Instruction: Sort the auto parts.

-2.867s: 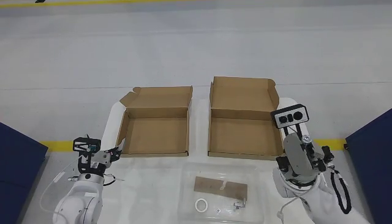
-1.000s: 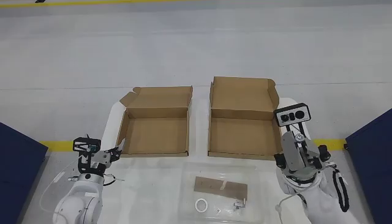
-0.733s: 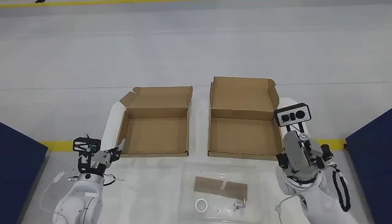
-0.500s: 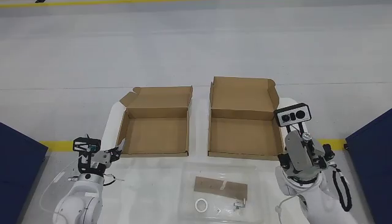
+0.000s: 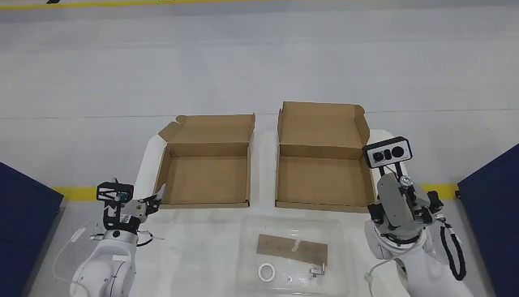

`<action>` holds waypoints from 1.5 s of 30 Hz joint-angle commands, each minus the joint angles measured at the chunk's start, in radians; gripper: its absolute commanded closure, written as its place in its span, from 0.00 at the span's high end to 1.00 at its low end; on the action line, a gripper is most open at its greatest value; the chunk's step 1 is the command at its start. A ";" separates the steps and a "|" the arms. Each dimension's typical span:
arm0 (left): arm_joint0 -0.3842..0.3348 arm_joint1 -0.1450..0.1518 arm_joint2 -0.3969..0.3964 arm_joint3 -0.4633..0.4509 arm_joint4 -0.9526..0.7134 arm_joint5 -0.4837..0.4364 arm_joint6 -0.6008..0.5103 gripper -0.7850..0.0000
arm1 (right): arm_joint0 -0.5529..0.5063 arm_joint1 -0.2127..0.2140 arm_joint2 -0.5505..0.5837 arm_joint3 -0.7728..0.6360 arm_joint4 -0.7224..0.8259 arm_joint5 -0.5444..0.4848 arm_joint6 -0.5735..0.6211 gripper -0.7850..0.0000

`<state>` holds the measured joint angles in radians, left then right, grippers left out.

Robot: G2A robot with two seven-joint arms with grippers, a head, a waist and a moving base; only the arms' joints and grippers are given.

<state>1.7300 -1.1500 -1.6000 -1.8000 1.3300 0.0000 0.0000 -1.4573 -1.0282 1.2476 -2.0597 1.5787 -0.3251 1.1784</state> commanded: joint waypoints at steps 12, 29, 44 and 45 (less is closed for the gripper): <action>0.000 0.000 0.000 0.000 0.000 0.000 0.000 1.00 | 0.000 -0.001 0.007 -0.008 -0.030 0.016 -0.032 0.00; 0.000 0.000 0.000 0.000 0.000 0.000 0.000 1.00 | -0.106 -0.007 0.150 -0.047 -0.138 0.089 -0.004 0.00; 0.000 0.000 0.000 0.000 0.000 0.000 0.000 1.00 | -0.239 0.004 0.392 -0.047 -0.305 0.197 0.064 0.00; 0.000 0.000 0.000 0.000 0.000 0.000 0.000 1.00 | -0.246 0.006 0.416 -0.048 -0.335 0.214 0.071 0.00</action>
<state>1.7300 -1.1500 -1.6000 -1.8000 1.3300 0.0000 0.0000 -1.6949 -1.0247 1.6334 -2.1064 1.2792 -0.1306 1.2418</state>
